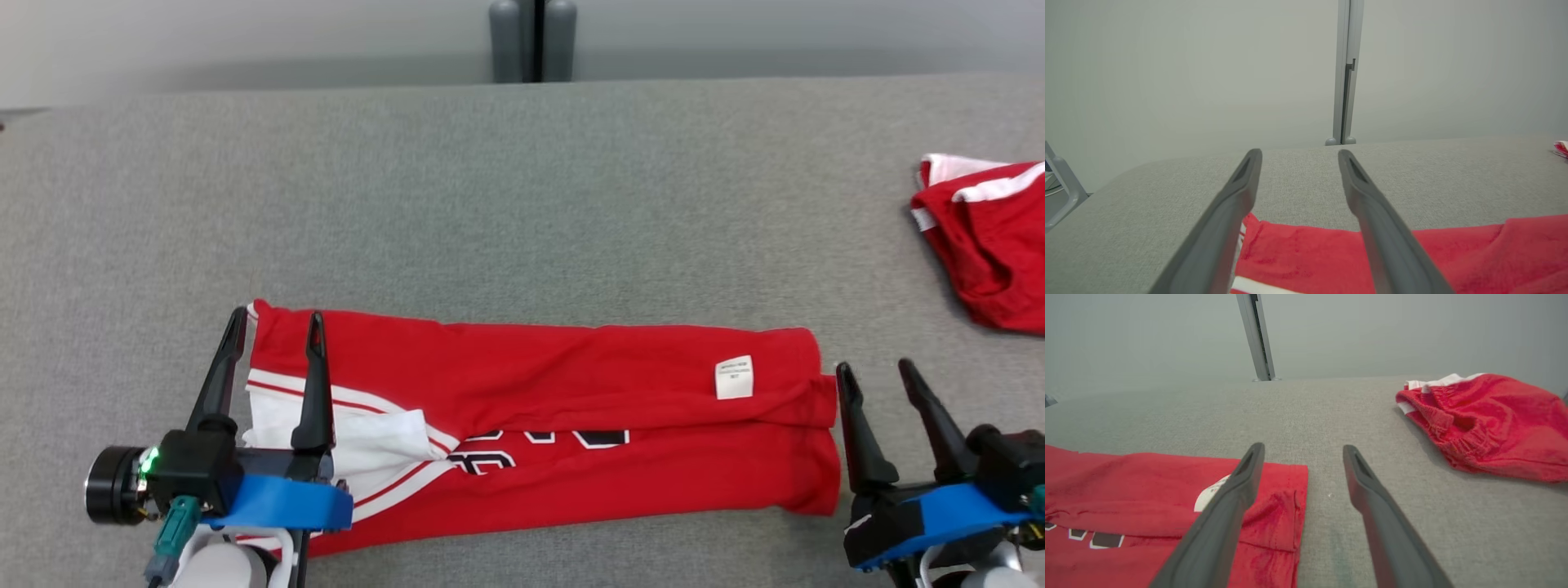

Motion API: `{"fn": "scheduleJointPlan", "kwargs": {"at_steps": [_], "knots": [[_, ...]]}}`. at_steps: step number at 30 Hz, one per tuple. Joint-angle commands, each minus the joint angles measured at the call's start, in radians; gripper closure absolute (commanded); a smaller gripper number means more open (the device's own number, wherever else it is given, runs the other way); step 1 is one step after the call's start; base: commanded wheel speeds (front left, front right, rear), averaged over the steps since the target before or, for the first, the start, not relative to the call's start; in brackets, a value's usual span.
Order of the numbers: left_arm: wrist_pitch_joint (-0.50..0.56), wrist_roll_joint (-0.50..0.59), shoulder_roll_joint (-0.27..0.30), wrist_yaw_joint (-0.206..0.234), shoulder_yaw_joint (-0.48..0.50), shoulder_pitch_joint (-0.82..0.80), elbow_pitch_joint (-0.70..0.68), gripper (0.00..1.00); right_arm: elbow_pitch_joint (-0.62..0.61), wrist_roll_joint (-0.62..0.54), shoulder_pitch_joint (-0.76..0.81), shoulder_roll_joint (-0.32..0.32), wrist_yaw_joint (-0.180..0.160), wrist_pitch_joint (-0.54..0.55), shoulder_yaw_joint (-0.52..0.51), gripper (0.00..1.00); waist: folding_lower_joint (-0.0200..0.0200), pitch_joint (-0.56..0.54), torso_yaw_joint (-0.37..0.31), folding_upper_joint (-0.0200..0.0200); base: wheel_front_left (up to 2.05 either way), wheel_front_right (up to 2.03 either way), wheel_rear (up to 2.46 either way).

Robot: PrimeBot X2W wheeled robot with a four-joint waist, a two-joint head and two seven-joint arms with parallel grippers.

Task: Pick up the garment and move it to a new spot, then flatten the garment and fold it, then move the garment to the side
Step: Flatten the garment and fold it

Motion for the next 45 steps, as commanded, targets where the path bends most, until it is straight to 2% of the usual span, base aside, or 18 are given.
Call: {"fn": "scheduleJointPlan", "kwargs": {"at_steps": [1,7,11,12,13,16,21,28,31,35,39,45], "knots": [[-0.004,0.008,0.0,-0.006,0.0,-0.025,0.001,0.0,0.041,0.013,-0.022,-0.009,0.0,-0.006,0.007,0.0,-0.0002,0.035,0.029,-0.0002,0.0,0.0,0.0],[-0.004,0.035,-0.013,-0.021,-0.001,-0.073,-0.001,0.0,0.228,0.06,-0.063,-0.003,0.0,-0.029,0.045,0.0,-0.0002,0.071,0.053,-0.0002,0.0,0.0,0.0],[-0.004,0.046,-0.022,-0.025,0.009,-0.081,-0.004,0.0,0.306,0.093,-0.076,0.004,0.0,-0.033,0.079,0.0,-0.0002,0.077,0.055,-0.0002,0.0,0.0,0.0],[-0.004,0.051,-0.025,-0.027,0.015,-0.079,-0.006,0.0,0.327,0.11,-0.082,0.004,0.0,-0.037,0.094,0.65,-0.0002,0.077,0.052,-0.0002,0.0,0.0,0.0],[-0.004,0.054,-0.027,-0.028,0.017,-0.077,-0.007,0.0,0.334,0.116,-0.086,0.003,0.0,-0.041,0.1,1.0,-0.0002,0.075,0.051,-0.0002,0.0,0.0,0.0],[-0.004,0.061,-0.029,-0.03,0.025,-0.066,-0.005,0.0,0.333,0.132,-0.093,-0.014,0.0,-0.06,0.106,1.0,-0.0002,0.064,0.045,-0.0002,0.0,0.0,0.0],[-0.004,0.067,-0.033,-0.032,0.038,-0.042,0.001,0.0,0.303,0.171,-0.071,-0.045,0.0,-0.089,0.059,1.0,-0.0002,0.027,0.036,-0.0002,0.0,0.0,0.0],[-0.004,0.072,-0.034,-0.03,0.046,-0.008,0.003,0.0,0.279,0.176,-0.034,-0.112,0.0,-0.058,-0.066,1.0,-0.0002,-0.016,0.024,-0.0002,0.0,0.0,0.0],[-0.004,0.072,-0.039,-0.029,0.045,0.003,0.005,0.0,0.245,0.165,-0.041,-0.122,0.0,-0.03,-0.075,1.0,-0.0002,-0.038,0.019,-0.0002,0.0,0.0,0.0],[-0.004,0.071,-0.039,-0.032,0.043,0.016,0.011,0.0,0.133,0.15,-0.059,-0.093,0.0,0.038,0.008,1.0,-0.0002,-0.063,0.015,-0.0002,0.0,0.0,0.0],[-0.004,0.071,-0.036,-0.036,0.041,0.015,0.017,0.0,0.017,0.159,-0.09,-0.045,0.0,0.094,0.143,1.0,-0.0002,-0.078,0.017,-0.0002,0.0,0.0,0.0],[-0.004,0.075,-0.039,-0.045,0.028,-0.005,0.025,0.0,0.007,0.214,-0.164,0.031,0.0,0.123,0.374,1.0,-0.0002,-0.072,0.042,-0.0002,0.0,0.0,0.0]]}}
